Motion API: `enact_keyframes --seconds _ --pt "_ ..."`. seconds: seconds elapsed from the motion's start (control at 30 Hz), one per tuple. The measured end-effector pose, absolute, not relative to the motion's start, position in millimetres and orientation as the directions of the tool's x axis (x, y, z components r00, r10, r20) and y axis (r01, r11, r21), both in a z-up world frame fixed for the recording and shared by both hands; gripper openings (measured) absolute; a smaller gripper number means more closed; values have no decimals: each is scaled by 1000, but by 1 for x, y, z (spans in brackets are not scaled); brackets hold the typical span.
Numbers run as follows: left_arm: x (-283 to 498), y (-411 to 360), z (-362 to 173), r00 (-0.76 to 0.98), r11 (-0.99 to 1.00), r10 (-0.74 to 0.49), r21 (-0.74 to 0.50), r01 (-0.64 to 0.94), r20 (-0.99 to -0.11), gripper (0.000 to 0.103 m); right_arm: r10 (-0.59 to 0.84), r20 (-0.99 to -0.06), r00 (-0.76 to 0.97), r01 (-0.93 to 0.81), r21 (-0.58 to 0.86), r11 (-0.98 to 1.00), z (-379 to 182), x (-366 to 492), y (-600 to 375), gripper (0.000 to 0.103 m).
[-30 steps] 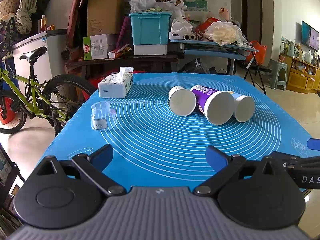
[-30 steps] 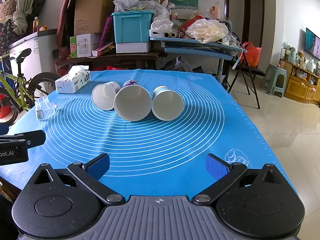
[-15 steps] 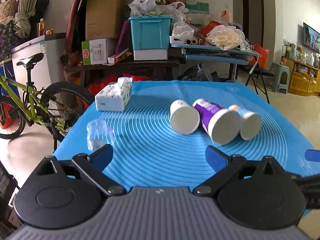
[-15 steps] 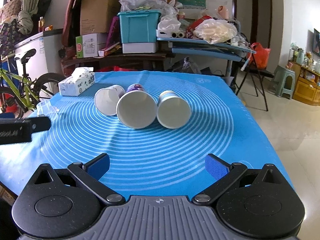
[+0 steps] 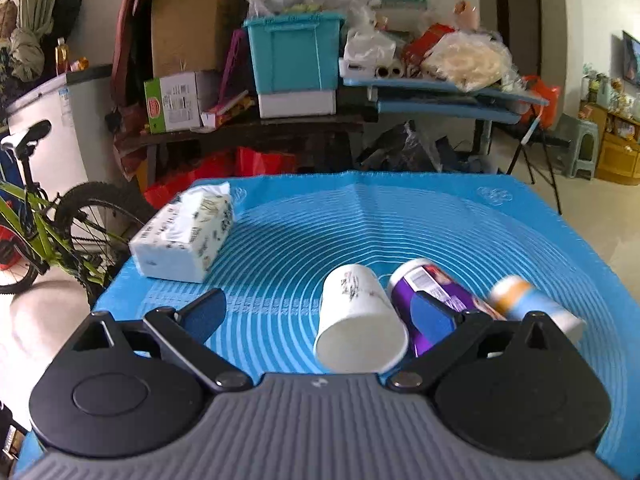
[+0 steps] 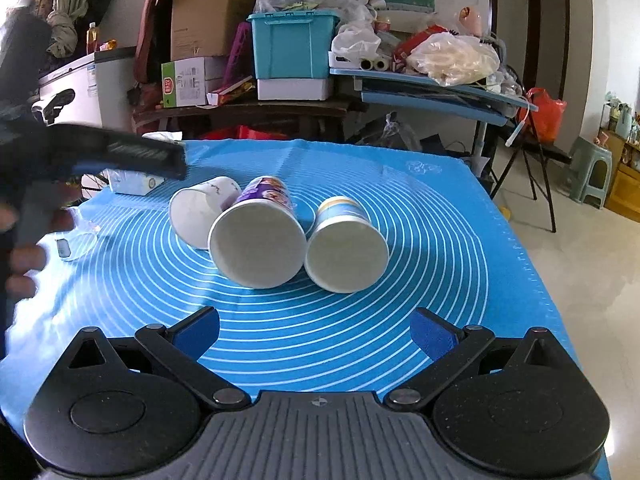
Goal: Flip cup upside down
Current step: 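Move the left gripper to the white calligraphy cup and close on it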
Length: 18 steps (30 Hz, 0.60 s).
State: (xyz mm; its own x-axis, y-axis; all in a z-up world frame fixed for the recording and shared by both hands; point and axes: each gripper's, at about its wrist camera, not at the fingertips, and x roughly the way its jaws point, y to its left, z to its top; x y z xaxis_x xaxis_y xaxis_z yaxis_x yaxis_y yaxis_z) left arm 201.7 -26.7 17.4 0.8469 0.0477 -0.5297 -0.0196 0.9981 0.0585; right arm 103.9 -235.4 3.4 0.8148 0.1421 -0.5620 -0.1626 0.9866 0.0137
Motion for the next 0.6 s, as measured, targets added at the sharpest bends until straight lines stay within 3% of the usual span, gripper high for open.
enact_keyframes --seconds 0.3,0.5,0.6 --pt "250 -27 -11 759 999 38 24 -30 -649 89 175 -578 797 -198 24 980 -8 119 -239 103" --pt "252 -29 -12 731 996 -77 -79 31 -678 61 178 -586 790 -192 38 981 -13 123 -240 103" --pt "247 -30 -8 733 996 -73 -87 19 -677 55 176 -585 791 -192 35 981 -12 120 -240 103"
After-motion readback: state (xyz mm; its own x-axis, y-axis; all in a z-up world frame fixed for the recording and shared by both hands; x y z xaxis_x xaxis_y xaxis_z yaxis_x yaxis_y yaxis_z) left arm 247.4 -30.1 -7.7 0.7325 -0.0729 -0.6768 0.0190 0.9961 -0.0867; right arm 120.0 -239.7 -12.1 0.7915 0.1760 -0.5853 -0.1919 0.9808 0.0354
